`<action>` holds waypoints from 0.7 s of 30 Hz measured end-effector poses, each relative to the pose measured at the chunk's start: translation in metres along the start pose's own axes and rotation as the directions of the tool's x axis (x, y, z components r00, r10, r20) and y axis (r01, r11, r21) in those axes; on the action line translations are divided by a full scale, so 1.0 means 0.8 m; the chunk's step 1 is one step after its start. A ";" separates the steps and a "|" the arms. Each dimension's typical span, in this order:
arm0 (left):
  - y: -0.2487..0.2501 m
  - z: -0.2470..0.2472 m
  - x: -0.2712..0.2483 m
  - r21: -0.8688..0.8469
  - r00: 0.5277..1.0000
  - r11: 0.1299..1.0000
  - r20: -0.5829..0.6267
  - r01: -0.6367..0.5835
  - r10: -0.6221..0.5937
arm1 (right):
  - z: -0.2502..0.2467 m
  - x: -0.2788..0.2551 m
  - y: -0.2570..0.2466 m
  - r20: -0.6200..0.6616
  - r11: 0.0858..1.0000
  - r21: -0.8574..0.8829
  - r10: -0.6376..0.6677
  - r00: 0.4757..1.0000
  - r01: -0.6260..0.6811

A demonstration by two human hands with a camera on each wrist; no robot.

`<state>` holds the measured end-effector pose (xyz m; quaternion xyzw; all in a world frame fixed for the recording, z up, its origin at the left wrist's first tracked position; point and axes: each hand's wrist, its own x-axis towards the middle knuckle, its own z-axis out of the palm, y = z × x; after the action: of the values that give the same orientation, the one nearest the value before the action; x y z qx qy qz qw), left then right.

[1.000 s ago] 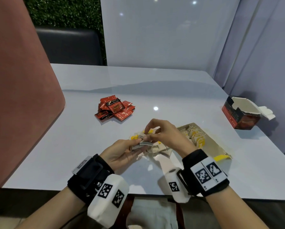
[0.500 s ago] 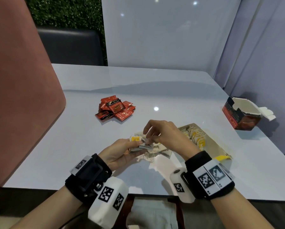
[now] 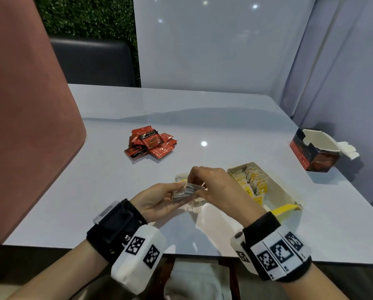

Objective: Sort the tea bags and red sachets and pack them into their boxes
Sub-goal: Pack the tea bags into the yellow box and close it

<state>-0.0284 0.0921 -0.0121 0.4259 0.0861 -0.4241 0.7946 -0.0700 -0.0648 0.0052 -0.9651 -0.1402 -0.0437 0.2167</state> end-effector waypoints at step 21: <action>0.006 0.002 -0.003 0.032 0.986 0.995 0.129 0.098 -0.101 | -0.002 -0.001 -0.026 0.069 0.976 -0.188 -0.098 0.993 0.109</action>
<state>-0.0265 0.0935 -0.0070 0.4024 0.0496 -0.4913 0.7709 -0.0772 -0.0478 0.0150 -0.9738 -0.1917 -0.0395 0.1158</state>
